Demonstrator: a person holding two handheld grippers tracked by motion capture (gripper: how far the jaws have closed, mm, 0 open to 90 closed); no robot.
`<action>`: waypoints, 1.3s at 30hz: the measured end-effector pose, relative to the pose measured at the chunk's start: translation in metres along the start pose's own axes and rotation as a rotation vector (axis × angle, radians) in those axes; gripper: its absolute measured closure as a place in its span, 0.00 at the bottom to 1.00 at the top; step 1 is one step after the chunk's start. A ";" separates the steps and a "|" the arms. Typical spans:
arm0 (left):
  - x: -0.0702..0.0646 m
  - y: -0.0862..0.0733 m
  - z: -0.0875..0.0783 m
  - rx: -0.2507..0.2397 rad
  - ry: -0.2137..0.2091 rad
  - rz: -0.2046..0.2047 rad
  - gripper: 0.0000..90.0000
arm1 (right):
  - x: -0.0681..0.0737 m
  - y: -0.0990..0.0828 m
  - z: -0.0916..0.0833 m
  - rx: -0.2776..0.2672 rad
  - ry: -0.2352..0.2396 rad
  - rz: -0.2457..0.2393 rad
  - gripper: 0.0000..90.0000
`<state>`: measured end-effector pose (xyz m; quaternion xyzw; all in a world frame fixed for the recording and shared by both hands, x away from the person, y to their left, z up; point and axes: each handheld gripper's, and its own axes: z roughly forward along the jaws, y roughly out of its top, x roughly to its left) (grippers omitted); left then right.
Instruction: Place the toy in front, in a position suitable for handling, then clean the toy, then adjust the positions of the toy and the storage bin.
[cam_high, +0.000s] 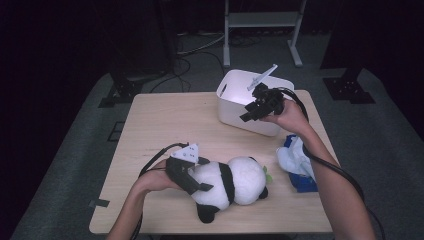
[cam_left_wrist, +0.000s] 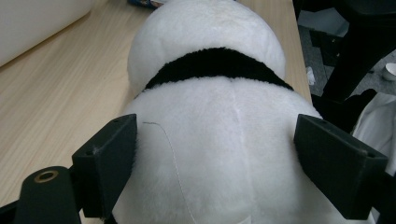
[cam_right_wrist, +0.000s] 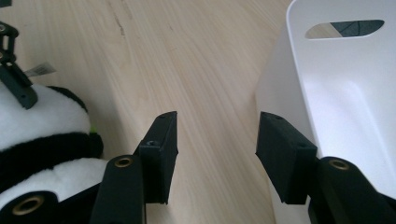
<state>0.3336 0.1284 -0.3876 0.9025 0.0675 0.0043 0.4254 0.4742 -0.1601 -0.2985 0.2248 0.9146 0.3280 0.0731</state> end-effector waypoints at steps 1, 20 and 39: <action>0.000 0.000 0.000 -0.002 0.001 0.000 0.16 | -0.002 0.002 0.001 0.001 -0.001 0.004 0.52; 0.001 -0.001 0.000 -0.006 -0.003 -0.002 0.15 | -0.014 0.008 0.013 -0.004 0.013 0.012 0.51; 0.002 -0.003 -0.001 -0.012 -0.007 -0.010 0.15 | -0.039 0.013 0.026 0.031 -0.041 0.053 0.53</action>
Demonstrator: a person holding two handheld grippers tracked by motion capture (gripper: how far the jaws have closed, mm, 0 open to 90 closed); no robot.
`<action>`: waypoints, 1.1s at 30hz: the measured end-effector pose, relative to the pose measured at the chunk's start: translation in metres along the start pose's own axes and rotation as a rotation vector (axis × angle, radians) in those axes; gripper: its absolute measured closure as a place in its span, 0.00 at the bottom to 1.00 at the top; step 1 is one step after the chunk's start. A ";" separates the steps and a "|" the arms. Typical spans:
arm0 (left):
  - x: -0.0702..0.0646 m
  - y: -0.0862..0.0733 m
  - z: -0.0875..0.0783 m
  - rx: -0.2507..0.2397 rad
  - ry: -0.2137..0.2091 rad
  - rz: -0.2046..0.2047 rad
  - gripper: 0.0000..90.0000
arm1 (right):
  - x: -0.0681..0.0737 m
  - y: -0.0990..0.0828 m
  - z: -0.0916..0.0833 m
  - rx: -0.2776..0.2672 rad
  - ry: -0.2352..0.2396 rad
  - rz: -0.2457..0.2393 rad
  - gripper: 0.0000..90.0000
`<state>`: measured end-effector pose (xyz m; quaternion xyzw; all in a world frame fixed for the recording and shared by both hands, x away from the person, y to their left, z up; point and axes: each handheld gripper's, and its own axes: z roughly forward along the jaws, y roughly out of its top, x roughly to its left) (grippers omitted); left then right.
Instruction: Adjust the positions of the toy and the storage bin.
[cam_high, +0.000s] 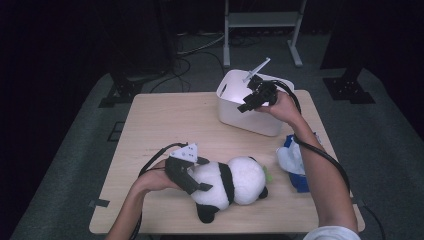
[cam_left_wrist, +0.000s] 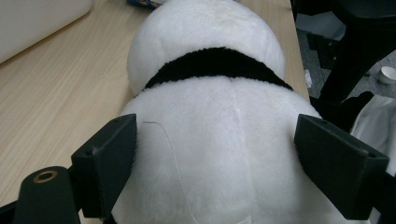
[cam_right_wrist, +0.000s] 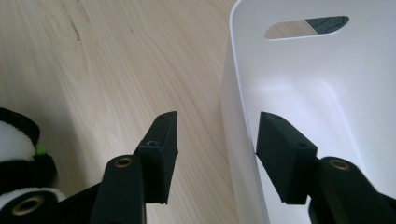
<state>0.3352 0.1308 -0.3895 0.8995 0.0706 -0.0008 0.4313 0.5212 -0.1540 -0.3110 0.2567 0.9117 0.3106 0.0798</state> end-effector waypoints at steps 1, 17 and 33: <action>0.000 0.000 0.000 -0.001 0.000 -0.001 0.15 | -0.001 0.000 0.002 0.004 -0.002 0.005 0.54; 0.001 -0.001 -0.001 0.002 -0.004 -0.005 0.15 | -0.002 0.001 0.019 0.059 -0.050 -0.041 0.76; 0.001 -0.001 -0.001 0.004 -0.004 -0.009 0.15 | 0.005 0.002 0.021 0.081 0.001 -0.104 0.96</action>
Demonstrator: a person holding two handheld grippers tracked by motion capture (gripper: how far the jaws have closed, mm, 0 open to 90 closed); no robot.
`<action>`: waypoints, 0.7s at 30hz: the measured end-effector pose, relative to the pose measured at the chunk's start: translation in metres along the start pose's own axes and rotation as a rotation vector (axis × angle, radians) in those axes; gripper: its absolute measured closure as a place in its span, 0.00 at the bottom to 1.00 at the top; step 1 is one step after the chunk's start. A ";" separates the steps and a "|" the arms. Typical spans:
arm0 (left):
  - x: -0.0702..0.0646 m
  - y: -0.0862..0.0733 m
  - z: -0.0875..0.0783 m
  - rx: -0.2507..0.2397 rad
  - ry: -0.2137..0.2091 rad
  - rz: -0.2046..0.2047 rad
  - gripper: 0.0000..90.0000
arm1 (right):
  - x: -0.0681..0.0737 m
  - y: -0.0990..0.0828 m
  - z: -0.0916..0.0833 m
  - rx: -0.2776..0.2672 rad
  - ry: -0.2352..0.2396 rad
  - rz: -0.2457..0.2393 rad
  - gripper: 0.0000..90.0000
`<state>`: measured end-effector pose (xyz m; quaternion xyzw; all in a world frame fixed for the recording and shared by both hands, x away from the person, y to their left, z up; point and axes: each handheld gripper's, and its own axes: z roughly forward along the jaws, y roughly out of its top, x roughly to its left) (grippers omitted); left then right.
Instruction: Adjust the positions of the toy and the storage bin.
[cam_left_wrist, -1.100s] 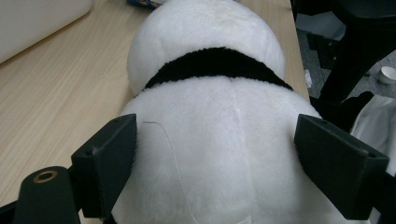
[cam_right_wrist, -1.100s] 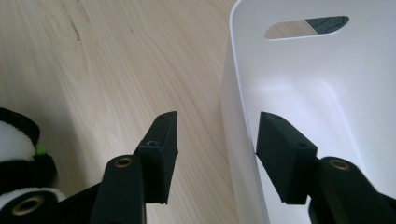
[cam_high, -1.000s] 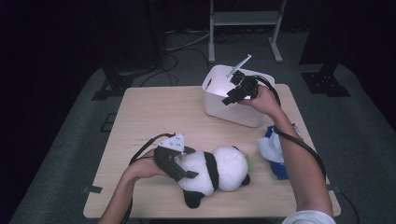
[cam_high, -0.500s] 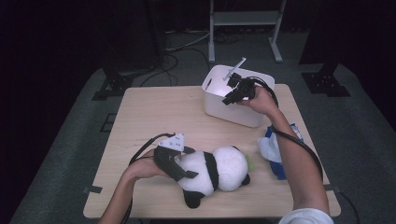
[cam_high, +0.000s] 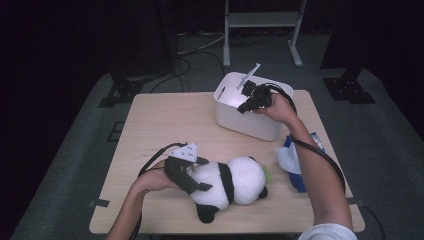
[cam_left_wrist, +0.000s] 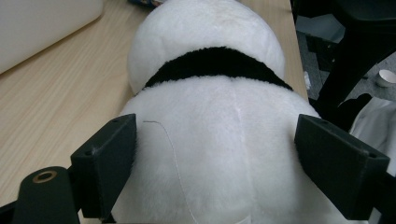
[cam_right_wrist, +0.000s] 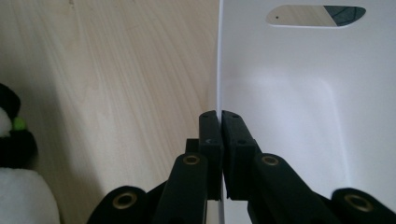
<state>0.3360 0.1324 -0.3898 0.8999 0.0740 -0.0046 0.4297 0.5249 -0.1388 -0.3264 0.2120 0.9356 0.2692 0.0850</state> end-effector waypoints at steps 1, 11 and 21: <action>0.000 0.000 0.000 0.002 -0.001 0.000 0.15 | 0.002 0.000 0.000 0.000 0.004 -0.006 0.96; 0.000 0.000 0.000 -0.003 -0.001 -0.008 0.15 | 0.019 -0.002 -0.002 0.000 0.050 -0.073 0.96; 0.002 -0.001 0.000 -0.009 -0.008 -0.016 0.14 | 0.043 -0.003 -0.005 0.014 0.085 -0.132 0.96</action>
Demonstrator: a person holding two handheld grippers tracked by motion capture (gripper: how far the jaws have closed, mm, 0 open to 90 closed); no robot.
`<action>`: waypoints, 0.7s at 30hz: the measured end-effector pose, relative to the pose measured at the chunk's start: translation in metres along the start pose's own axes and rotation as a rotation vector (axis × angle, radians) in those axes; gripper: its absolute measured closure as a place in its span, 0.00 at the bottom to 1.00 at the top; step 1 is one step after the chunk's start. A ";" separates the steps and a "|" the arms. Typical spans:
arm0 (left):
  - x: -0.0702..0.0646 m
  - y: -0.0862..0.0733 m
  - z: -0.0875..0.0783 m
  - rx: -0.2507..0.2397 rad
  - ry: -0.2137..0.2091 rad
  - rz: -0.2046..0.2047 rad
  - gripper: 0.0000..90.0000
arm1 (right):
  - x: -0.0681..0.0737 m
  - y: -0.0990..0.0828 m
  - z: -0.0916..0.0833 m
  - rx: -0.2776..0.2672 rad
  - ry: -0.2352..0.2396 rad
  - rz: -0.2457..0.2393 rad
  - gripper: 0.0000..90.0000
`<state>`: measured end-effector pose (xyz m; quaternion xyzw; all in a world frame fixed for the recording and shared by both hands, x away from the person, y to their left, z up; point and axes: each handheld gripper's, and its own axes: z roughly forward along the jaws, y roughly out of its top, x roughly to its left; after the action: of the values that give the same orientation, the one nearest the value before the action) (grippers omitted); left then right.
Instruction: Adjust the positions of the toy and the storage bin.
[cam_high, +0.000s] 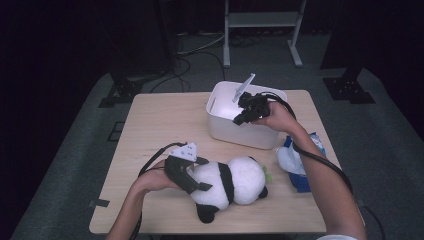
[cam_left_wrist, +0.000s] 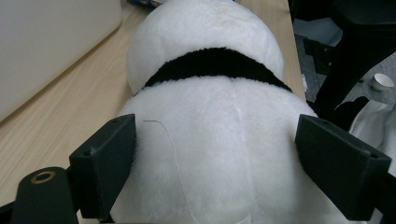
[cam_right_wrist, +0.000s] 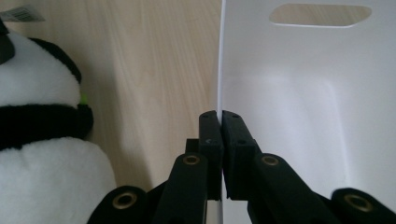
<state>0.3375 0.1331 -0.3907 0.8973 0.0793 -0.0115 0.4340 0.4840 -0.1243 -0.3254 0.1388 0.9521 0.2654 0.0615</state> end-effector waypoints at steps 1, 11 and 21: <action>0.000 0.000 0.000 0.000 0.000 0.000 0.15 | 0.003 0.001 0.000 0.000 0.004 -0.010 0.96; 0.000 0.000 0.000 -0.001 -0.003 -0.004 0.14 | 0.022 0.002 0.001 -0.001 0.033 -0.055 0.96; 0.000 0.001 0.000 0.000 -0.002 -0.002 0.15 | 0.035 -0.001 -0.001 -0.024 0.054 -0.070 0.96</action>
<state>0.3377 0.1329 -0.3901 0.8974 0.0796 -0.0129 0.4339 0.4500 -0.1152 -0.3272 0.0974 0.9544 0.2783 0.0467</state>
